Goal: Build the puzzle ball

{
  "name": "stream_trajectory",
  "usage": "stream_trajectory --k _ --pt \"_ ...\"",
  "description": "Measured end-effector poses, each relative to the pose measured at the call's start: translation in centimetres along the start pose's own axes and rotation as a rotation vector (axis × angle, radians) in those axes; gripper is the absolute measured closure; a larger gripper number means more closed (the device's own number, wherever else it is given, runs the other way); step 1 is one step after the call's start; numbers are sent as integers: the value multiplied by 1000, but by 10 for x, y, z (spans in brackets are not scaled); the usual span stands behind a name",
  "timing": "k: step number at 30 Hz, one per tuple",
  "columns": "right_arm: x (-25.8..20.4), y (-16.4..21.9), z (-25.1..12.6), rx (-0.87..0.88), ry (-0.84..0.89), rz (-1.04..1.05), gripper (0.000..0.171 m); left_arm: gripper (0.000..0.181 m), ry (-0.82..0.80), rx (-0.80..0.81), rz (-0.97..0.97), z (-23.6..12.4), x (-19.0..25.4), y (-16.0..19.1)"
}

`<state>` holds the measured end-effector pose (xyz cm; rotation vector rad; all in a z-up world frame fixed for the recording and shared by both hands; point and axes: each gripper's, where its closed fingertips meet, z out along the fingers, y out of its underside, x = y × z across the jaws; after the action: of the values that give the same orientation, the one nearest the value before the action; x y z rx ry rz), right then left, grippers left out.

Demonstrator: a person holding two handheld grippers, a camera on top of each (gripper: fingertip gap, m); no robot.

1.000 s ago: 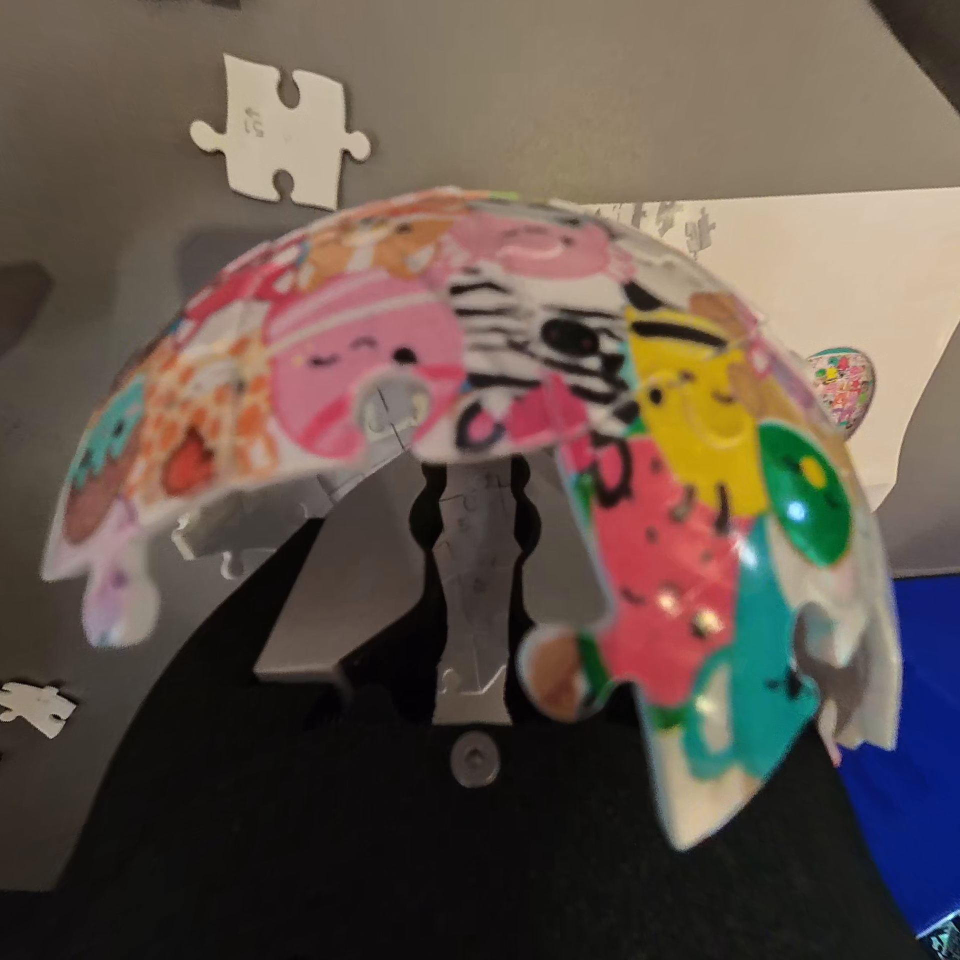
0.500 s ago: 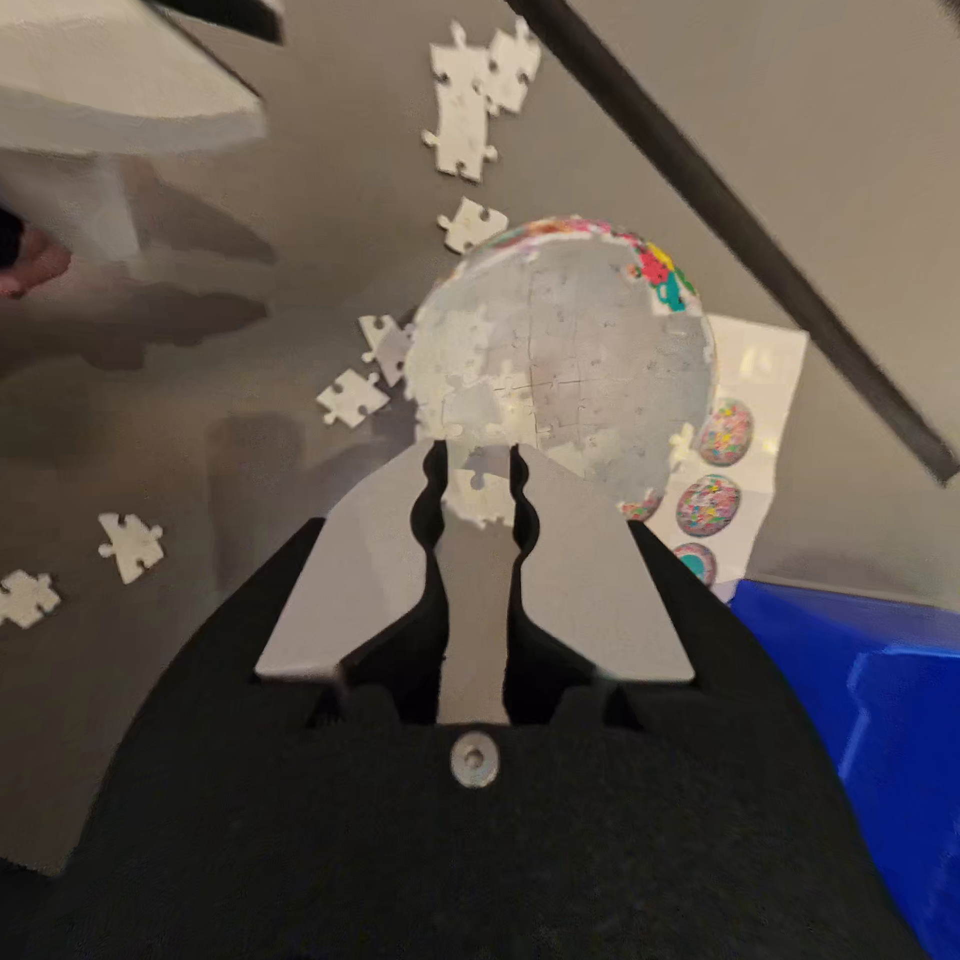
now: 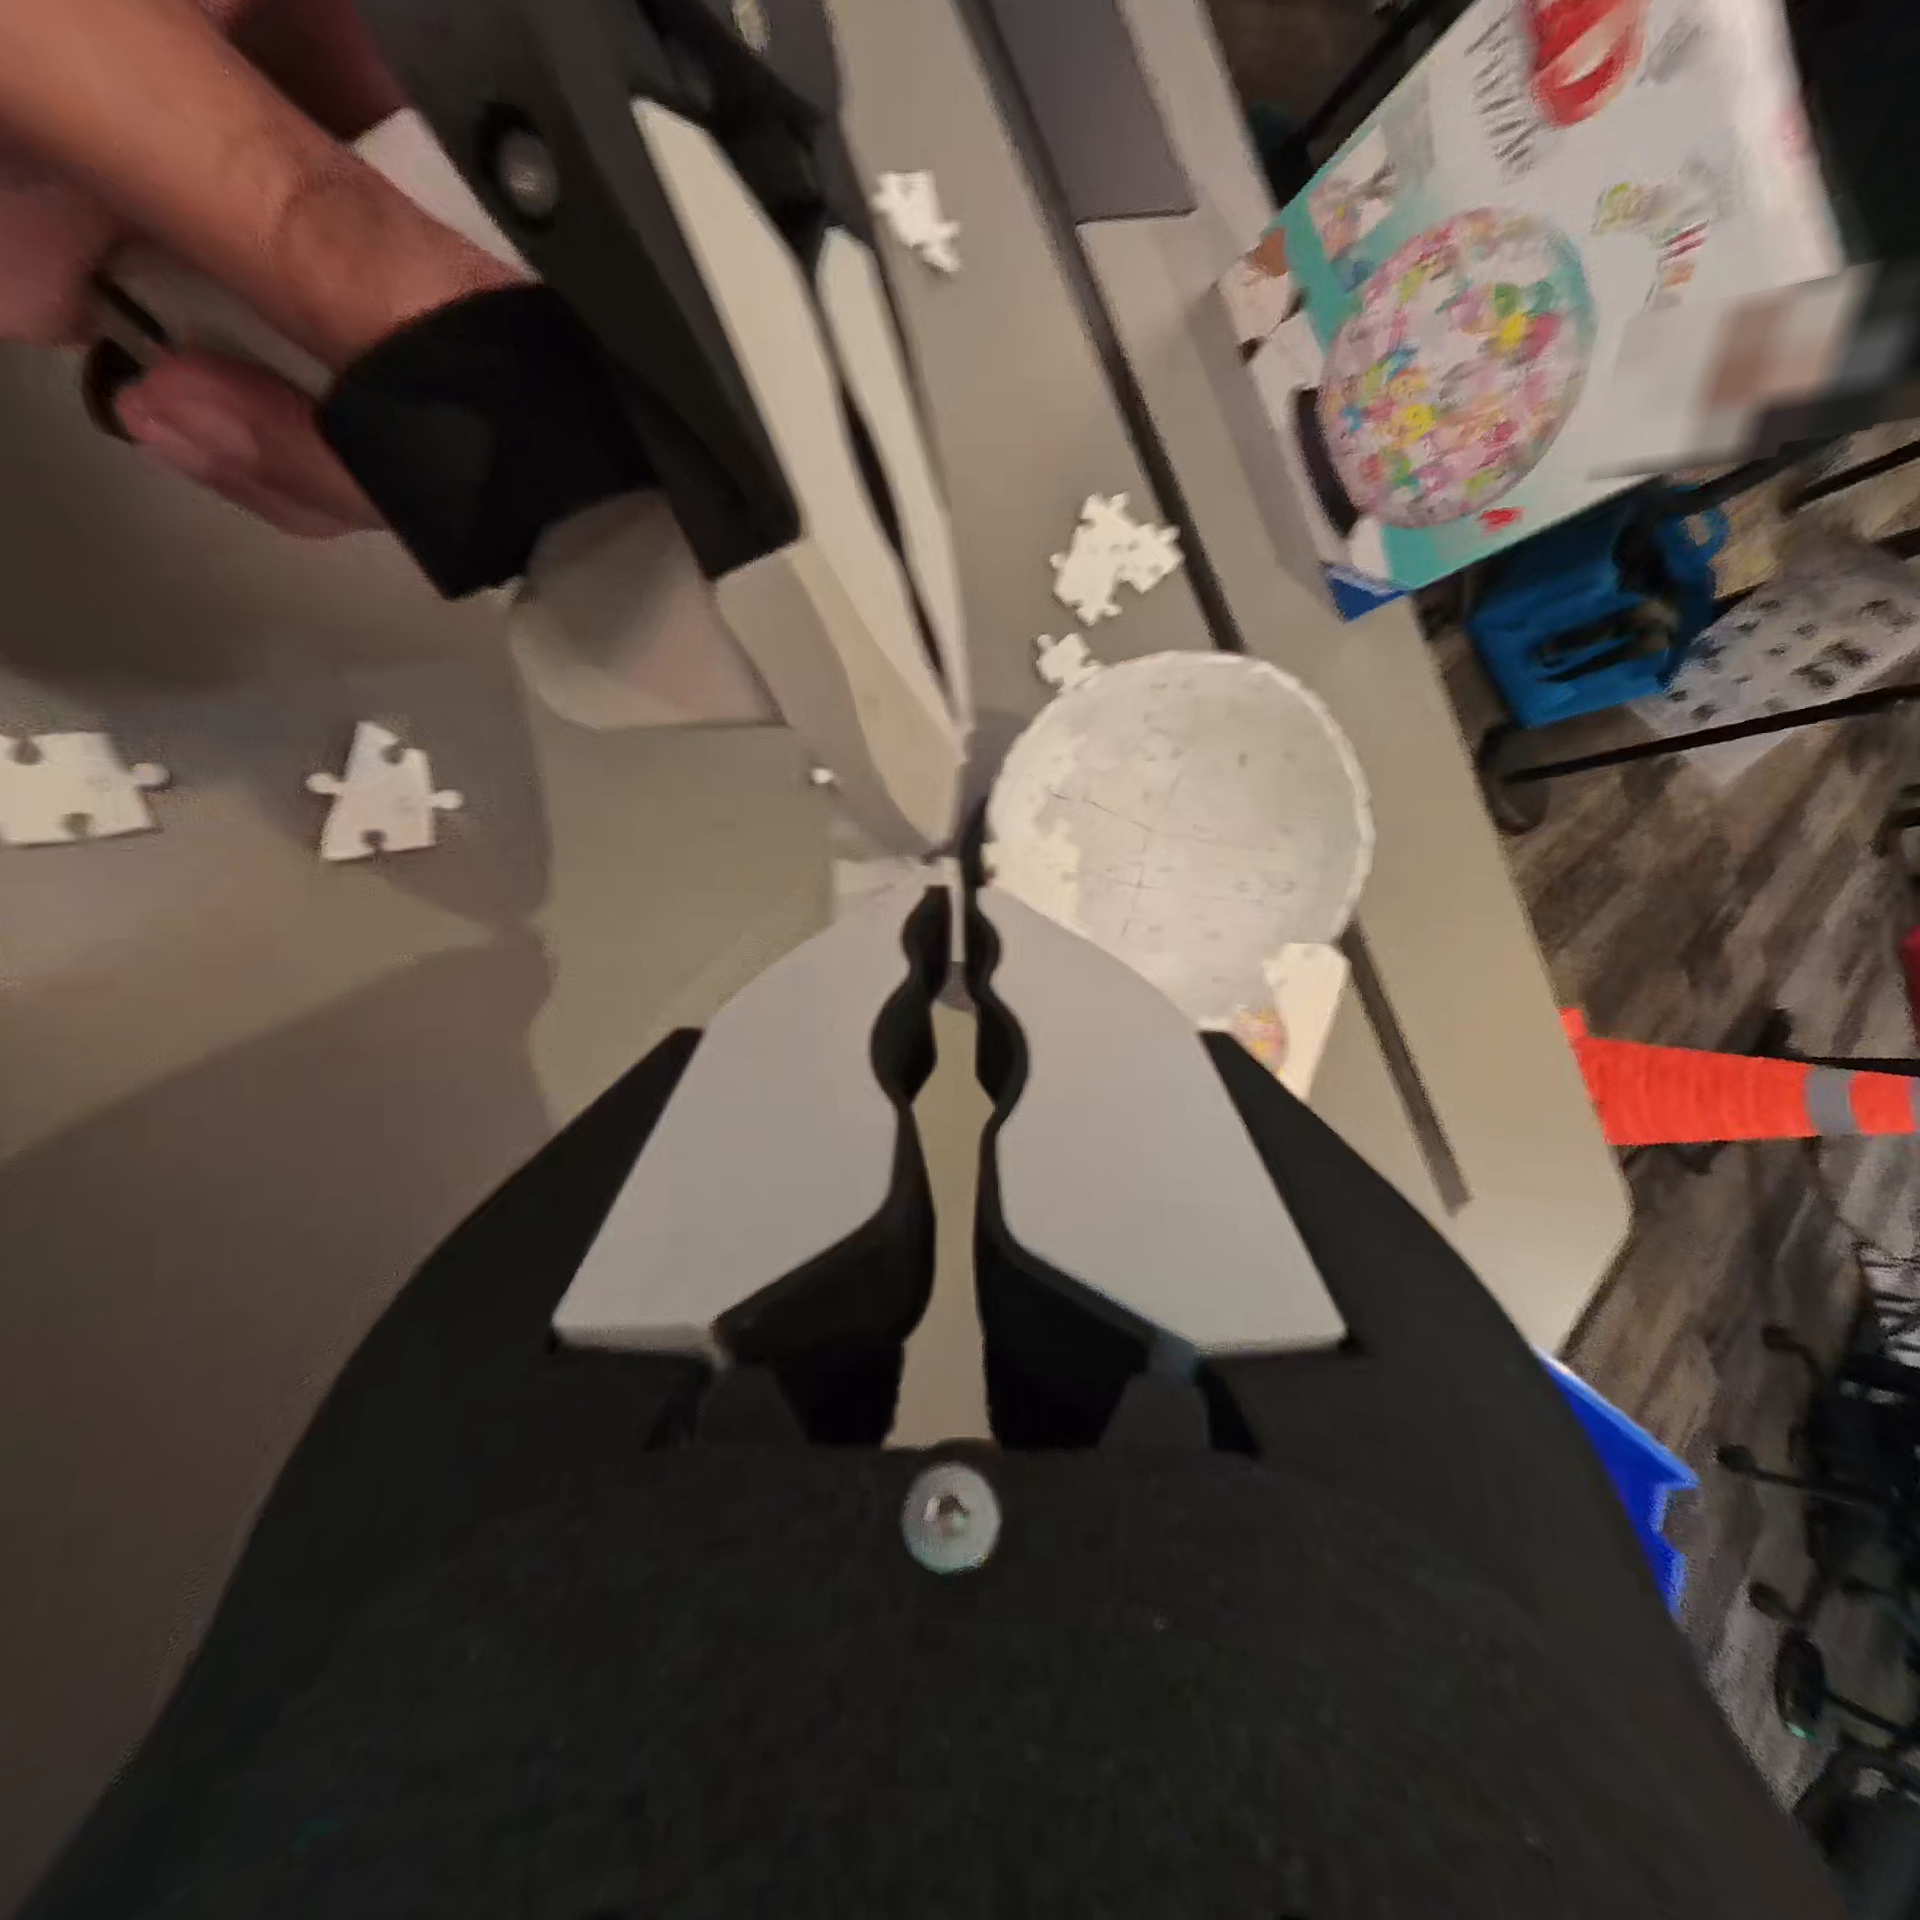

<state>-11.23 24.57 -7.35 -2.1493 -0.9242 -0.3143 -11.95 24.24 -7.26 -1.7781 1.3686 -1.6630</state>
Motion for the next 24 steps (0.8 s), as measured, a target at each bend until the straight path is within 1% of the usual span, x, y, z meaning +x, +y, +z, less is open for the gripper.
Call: stream_trajectory --k 2,3,4,7,8,9,10,11,13,15,17,20,21,22,23,24 --pt "8 3 -10 76 61 0 163 180 -3 31 -17 -1 3 4" --pt "11 4 -16 135 72 39 163 179 16 64 -38 -2 6 3" --pt "10 6 -21 199 44 123 164 179 46 105 -63 -4 9 2" --pt "-5 17 -22 314 -210 507 163 179 131 236 -91 -14 21 -6" --pt "-14 12 -25 395 -341 636 163 179 152 261 -88 -15 26 -7" --pt "-20 3 -33 511 -475 746 158 179 167 282 -85 -16 30 -8" --pt "-21 -4 -42 631 -571 835 154 179 180 291 -82 -16 34 -7" --pt "-18 -7 -47 712 -617 921 157 179 181 290 -77 -14 36 -6" --pt "-20 -8 -48 768 -660 980 158 179 178 285 -62 -9 40 -2" --pt "-28 -6 -41 736 -647 956 161 179 188 284 -61 -4 45 0" --pt "-31 -4 -40 726 -624 927 169 179 181 278 -57 2 47 4" --pt "-28 5 -37 681 -560 912 169 178 145 243 -53 7 42 8" --pt "-23 13 -31 637 -489 899 169 170 108 215 -31 7 36 7" --pt "-15 24 -26 580 -407 871 169 158 56 195 -2 4 28 2" --pt "-3 34 -23 538 -329 841 169 152 -15 174 38 1 16 -7" --pt "12 44 -21 499 -245 812 169 152 -101 144 88 -3 3 -18"
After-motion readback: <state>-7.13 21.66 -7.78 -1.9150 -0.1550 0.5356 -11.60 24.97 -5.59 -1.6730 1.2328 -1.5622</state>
